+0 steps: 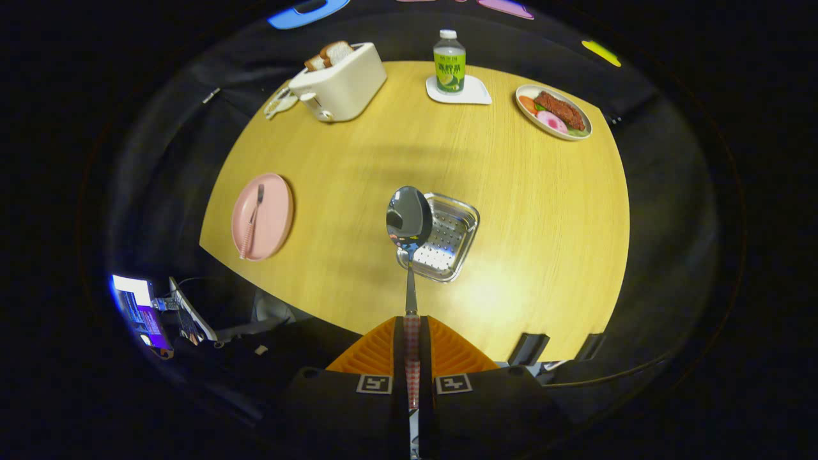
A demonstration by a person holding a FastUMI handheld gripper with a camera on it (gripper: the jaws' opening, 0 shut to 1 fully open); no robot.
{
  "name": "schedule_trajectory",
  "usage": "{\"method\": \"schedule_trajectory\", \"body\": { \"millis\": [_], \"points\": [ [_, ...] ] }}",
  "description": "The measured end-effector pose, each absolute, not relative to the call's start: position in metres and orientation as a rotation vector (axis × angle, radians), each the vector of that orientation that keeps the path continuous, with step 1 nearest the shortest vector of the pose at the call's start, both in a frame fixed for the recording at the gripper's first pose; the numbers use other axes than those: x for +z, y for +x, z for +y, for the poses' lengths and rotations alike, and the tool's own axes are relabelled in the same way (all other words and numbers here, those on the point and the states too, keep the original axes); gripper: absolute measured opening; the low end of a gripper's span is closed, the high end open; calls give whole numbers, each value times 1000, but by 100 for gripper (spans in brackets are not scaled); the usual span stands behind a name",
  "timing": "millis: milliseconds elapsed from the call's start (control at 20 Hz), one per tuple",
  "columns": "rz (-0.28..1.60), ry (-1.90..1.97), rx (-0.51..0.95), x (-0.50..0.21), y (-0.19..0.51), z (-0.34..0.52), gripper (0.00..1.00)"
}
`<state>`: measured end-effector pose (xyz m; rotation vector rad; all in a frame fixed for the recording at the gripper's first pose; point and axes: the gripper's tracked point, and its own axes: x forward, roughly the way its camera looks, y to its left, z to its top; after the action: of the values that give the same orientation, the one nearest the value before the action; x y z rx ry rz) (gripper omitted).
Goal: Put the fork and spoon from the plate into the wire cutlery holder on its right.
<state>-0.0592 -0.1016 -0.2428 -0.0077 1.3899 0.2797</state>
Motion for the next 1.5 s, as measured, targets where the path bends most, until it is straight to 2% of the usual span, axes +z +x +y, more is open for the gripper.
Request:
{"method": "schedule_trajectory", "body": {
  "millis": [350, 700, 1100, 1200, 1350, 1500],
  "points": [
    [1670, -130, 311, -276, -61, -116, 10],
    [1793, -142, 298, -288, -40, -112, 11],
    [1778, -74, 277, -297, -24, -107, 14],
    [1750, -53, 282, -295, -17, -105, 17],
    [1679, -18, 296, -290, -8, -99, 29],
    [1584, 29, 308, -274, 0, -92, 30]
  ]
}}
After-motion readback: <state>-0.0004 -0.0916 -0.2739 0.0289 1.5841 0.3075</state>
